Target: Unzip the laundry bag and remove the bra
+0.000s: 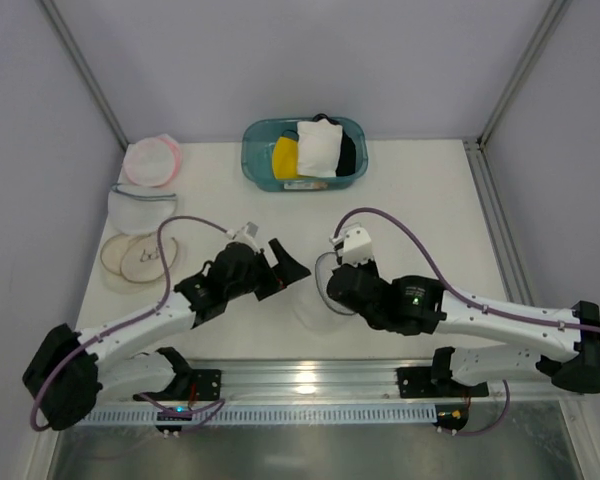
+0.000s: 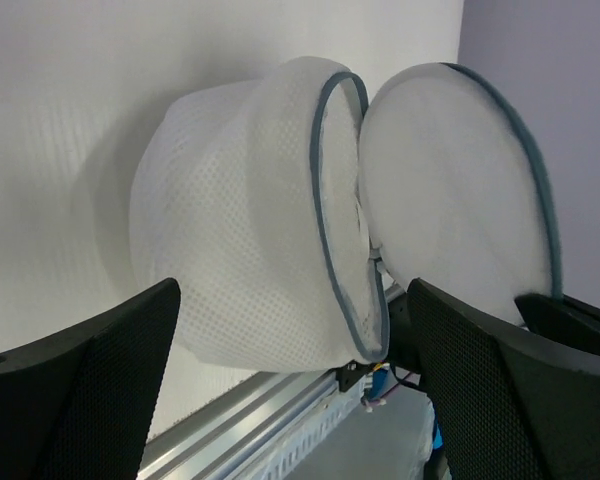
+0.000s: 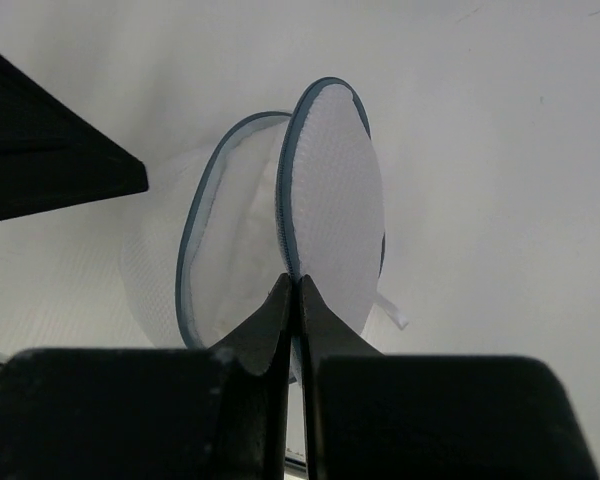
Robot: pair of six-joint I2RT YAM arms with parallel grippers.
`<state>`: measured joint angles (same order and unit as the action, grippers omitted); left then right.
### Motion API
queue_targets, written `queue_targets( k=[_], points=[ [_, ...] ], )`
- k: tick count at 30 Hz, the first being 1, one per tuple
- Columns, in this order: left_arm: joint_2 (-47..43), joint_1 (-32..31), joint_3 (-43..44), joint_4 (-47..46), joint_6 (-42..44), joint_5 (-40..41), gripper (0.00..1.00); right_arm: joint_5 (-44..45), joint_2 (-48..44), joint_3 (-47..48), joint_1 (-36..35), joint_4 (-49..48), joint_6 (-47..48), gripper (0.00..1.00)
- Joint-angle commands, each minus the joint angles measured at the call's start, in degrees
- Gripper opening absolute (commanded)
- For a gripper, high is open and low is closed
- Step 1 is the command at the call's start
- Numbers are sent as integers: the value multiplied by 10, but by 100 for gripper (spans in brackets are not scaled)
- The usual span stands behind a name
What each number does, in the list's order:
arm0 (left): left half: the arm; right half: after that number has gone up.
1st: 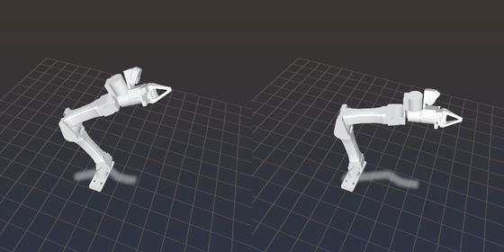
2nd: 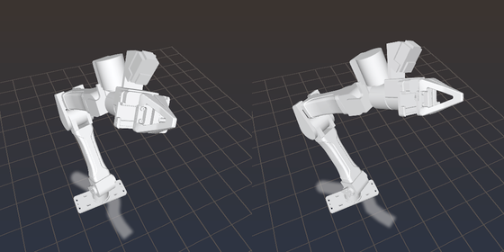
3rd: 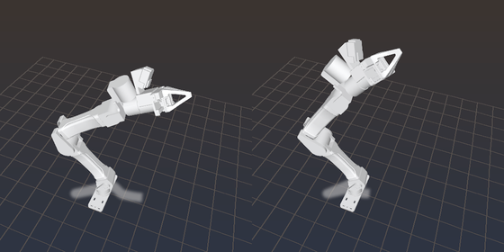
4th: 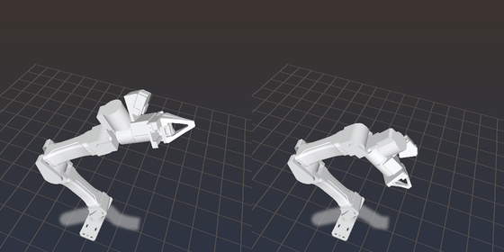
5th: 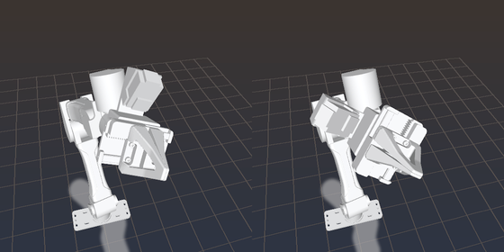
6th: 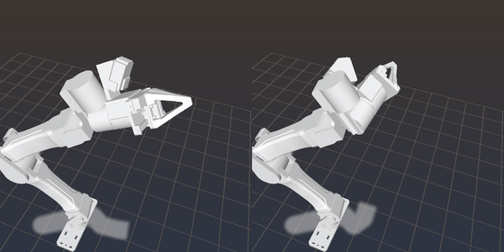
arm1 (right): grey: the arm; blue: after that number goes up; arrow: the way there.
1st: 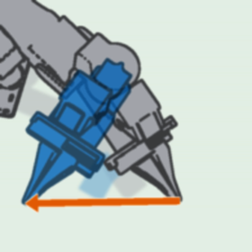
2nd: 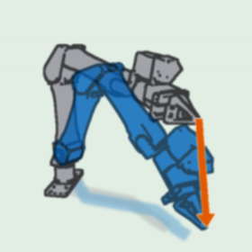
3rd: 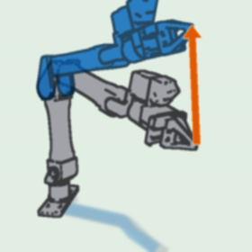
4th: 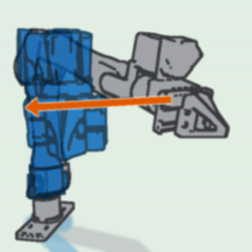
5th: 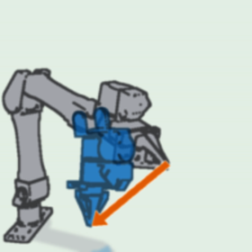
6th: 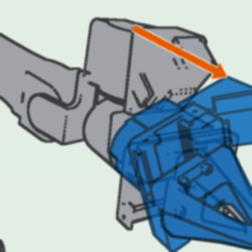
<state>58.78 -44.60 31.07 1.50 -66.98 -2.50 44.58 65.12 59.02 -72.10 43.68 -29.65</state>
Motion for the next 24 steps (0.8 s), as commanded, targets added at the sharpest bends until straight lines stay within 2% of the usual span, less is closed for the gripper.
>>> queue_targets(
  k=[1, 8, 9, 12, 16, 17, 18, 20, 21, 22, 24],
  points=[
    [89, 0, 77, -79, 53, -48, 93, 51, -47, -16, 1, -7, -63, 4],
    [203, -8, 134, -104, 74, -82, 80, 51, -72, -43, 0, -1, -92, 4],
    [211, -8, 139, -98, 80, -84, 75, 53, -75, -45, 0, 3, -95, 4],
    [237, -13, 161, -48, 92, -82, 70, 60, -87, -52, 0, 5, -109, 4],
    [253, -26, 164, -22, 107, -76, 58, 72, -102, -60, 4, 14, -139, 4],
    [256, -28, 162, -24, 107, -83, 53, 71, -104, -62, 4, 13, -140, 4],
    [258, -29, 158, -32, 107, -87, 40, 71, -105, -66, 4, 12, -144, 4],
    [259, -29, 155, -37, 106, -90, 20, 74, -105, -68, 6, 31, -161, 4],
    [258, -29, 154, -36, 105, -90, 4, 78, -104, -66, 10, 50, -177, 4],
    [255, -29, 152, -34, 106, -88, 0, 84, -97, -61, 15, 78, -229, 4],
    [238, -29, 145, -32, 105, -81, 0, 107, -90, -52, 55, 183, -297, 4]
  ],
)
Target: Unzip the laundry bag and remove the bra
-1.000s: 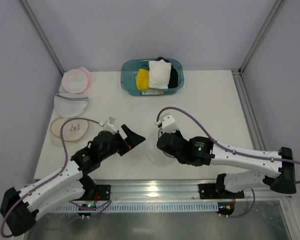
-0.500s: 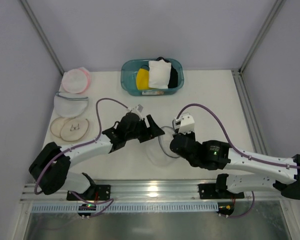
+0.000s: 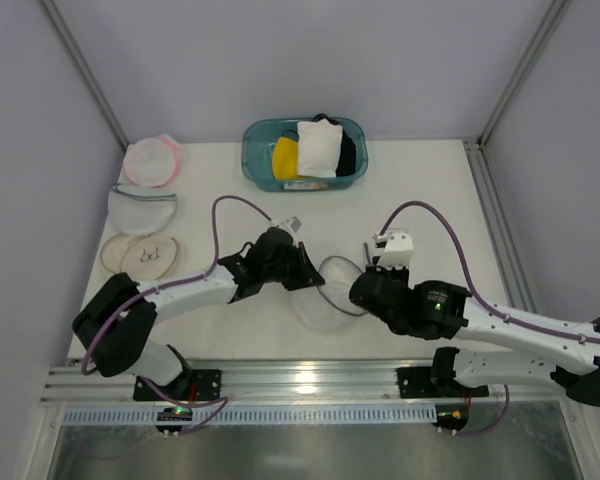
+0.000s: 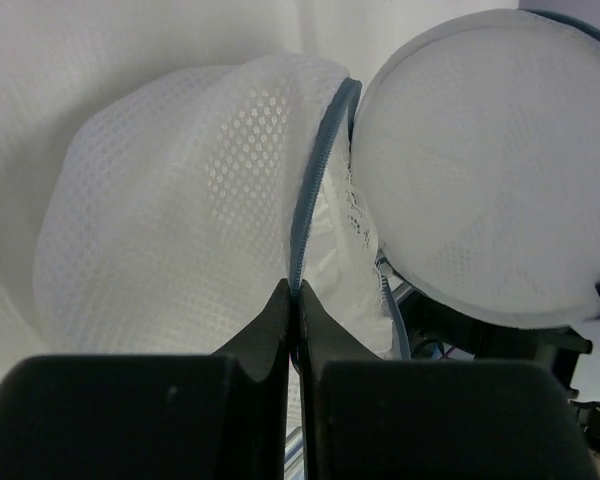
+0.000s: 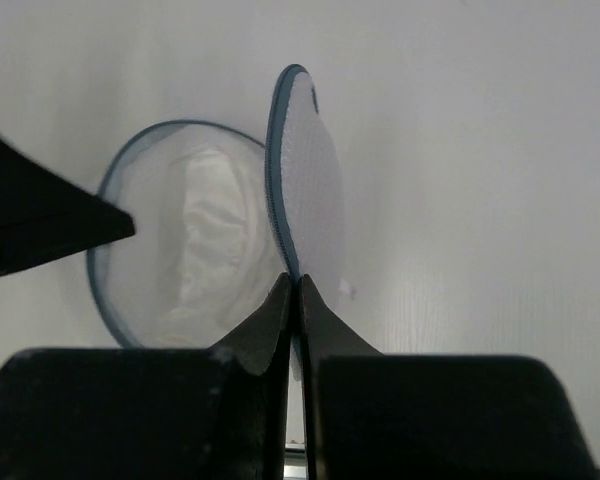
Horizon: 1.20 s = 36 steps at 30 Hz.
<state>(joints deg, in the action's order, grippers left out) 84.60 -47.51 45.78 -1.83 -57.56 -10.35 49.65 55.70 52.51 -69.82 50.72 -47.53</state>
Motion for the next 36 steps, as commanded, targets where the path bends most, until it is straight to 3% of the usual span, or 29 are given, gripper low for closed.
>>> queue_targets(
  k=[1, 2, 5, 6, 7, 10, 11, 12, 15, 19, 29, 36],
  points=[
    [-28, 0, -9, 6, 10, 0, 0, 71, 12, 14, 43, 155, -205, 4],
    [-36, -1, -14, 8, 10, 2, 0, 85, 13, 14, 65, 243, -258, 4],
    [-62, 0, -33, 12, 7, 9, 0, 127, 9, 13, 69, 349, -403, 7],
    [-66, 0, -38, 13, 6, 9, 0, 134, 8, 14, 69, 351, -404, 21],
    [-73, 0, -41, 13, 5, 8, 0, 148, 9, 16, 69, 346, -398, 60],
    [-80, 0, -55, 14, 3, 7, 0, 118, 23, 25, 65, 202, -210, 73],
    [-80, 0, -59, 12, 3, 7, 0, 100, 24, 22, 59, 97, -148, 73],
    [-81, 0, -62, 14, 3, 7, 0, 85, 21, 15, 45, 62, -75, 74],
    [-87, -1, -74, 14, 3, 3, 0, 26, -8, -17, 31, -73, 12, 75],
    [-89, -4, -86, 13, 5, 0, 0, -116, -50, -99, 31, -281, 82, 74],
    [-87, -14, -136, -17, -18, -2, 0, -216, 47, -157, 35, -373, 46, 65],
    [-102, -19, -154, -23, -27, 2, 0, -191, 121, -160, 36, -331, -4, 63]
  ],
)
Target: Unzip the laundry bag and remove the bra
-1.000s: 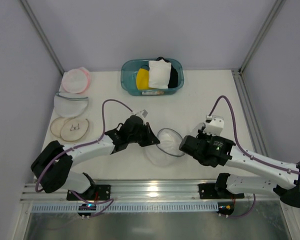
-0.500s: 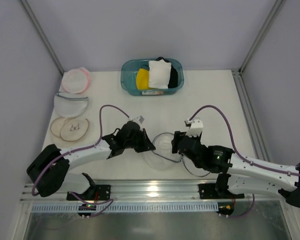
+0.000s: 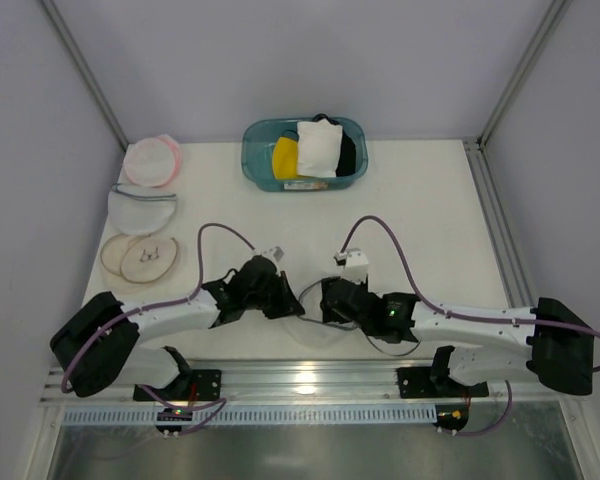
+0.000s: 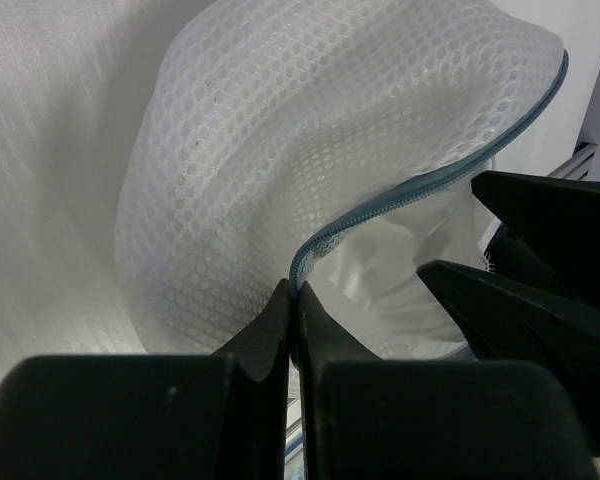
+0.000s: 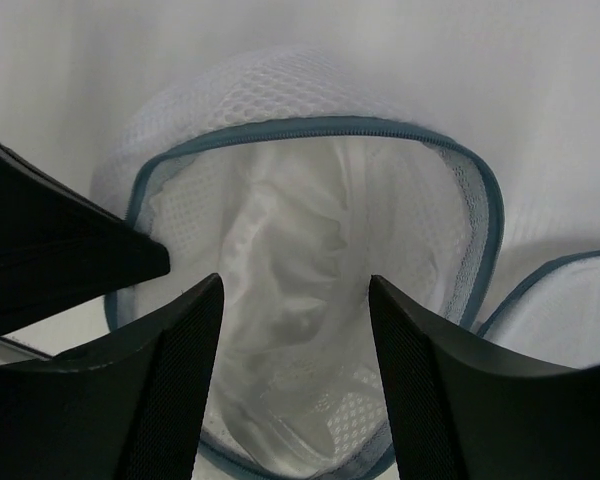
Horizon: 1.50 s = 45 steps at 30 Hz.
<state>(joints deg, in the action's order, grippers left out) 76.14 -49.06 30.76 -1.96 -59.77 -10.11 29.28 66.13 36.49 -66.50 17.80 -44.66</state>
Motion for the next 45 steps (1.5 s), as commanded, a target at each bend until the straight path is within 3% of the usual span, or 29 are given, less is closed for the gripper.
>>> queue_targets(
  k=[1, 4, 8, 11, 12, 15, 16, 23, 27, 31, 34, 37, 42, 45],
  points=[
    [-20, -3, -4, -23, -6, -1, 0, 18, 23, 0, 2, 5, -36, 63],
    [-18, -4, -7, -26, -9, 0, 0, 10, 44, -6, 2, -10, -37, 62],
    [-13, -8, -12, -37, -15, -2, 0, -19, 56, -22, 2, -48, -31, 49],
    [-11, -9, -15, -41, -18, 0, 0, -50, 51, -35, 3, -88, -20, 35],
    [-12, -10, -14, -42, -18, -2, 0, -56, 45, -37, 2, -96, -17, 25],
    [-13, -10, -14, -42, -19, -1, 0, -61, 34, -36, 3, -99, -13, 7],
    [-13, -10, -13, -41, -19, -1, 0, -58, 23, -33, 2, -88, -10, 5],
    [-22, -10, -11, -31, -18, 5, 0, 42, -98, -2, 3, 43, 2, 4],
    [-20, -10, -11, -29, -15, 10, 0, 53, -181, 17, 9, 99, 26, 4],
    [1, -10, -10, -40, -18, 4, 0, -161, -277, 28, 23, 32, 88, 4],
    [4, -10, -6, -47, -21, 3, 0, -220, -354, 34, 23, -2, 93, 4],
    [2, -10, 2, -42, -18, 6, 0, -253, -374, 38, 25, -18, 98, 4],
    [-5, -10, 26, -15, -4, 13, 0, -386, -359, 49, 26, -37, 92, 4],
    [-10, -10, 37, -2, 1, 18, 0, -399, -335, 66, 26, 8, 87, 4]
  ],
)
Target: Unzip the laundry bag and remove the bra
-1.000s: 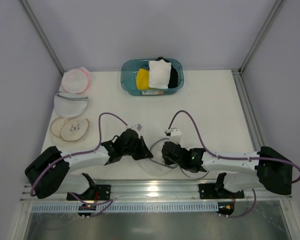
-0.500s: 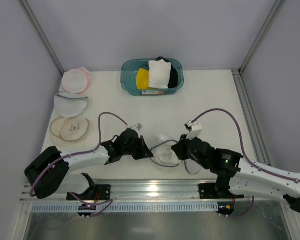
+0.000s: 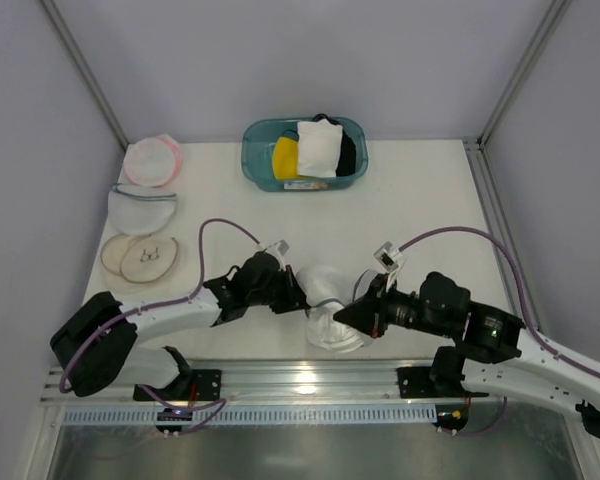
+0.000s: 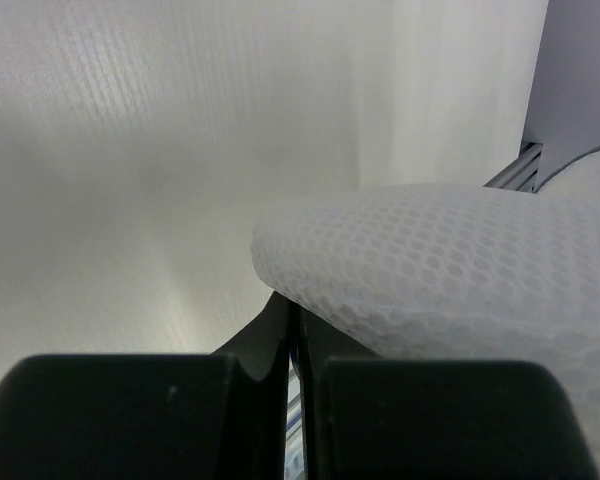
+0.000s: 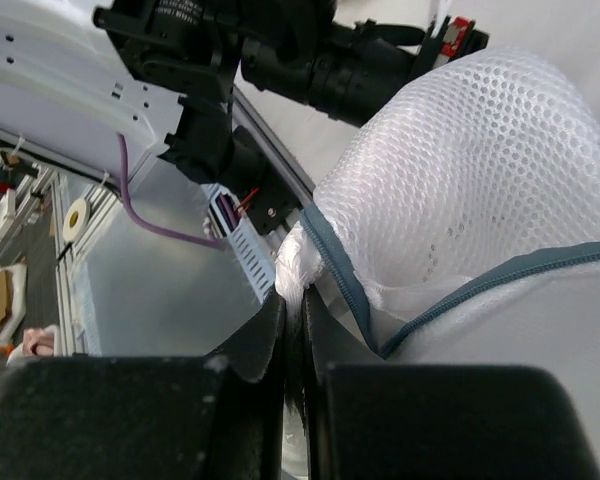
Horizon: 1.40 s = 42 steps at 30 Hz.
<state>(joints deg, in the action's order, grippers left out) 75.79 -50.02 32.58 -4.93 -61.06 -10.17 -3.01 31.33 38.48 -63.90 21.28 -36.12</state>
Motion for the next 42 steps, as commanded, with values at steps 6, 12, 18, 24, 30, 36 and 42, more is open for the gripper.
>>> queue_targets(
  k=[6, 12, 18, 24, 30, 36, 42],
  points=[
    [-21, 0, 34, 48, 23, 31, 0, -110, 74, 42, -1, 39, 22, 4],
    [-32, 0, 42, 65, 27, 38, 0, -148, 115, 19, -1, 47, 35, 4],
    [-29, 0, 50, 69, 29, 37, 0, -191, 95, 8, -1, -23, 38, 4],
    [-25, 0, 45, 62, 25, 28, 0, -44, 49, 46, 3, -70, 42, 4],
    [-36, 0, 41, 68, 26, 32, 0, 96, 119, 114, 38, -26, 46, 4],
    [-54, 0, 24, 67, 21, 34, 0, 196, 140, 152, 119, -39, 68, 4],
    [-64, 0, 8, 60, 13, 29, 0, 170, 231, 228, 238, -84, 102, 4]
  ],
)
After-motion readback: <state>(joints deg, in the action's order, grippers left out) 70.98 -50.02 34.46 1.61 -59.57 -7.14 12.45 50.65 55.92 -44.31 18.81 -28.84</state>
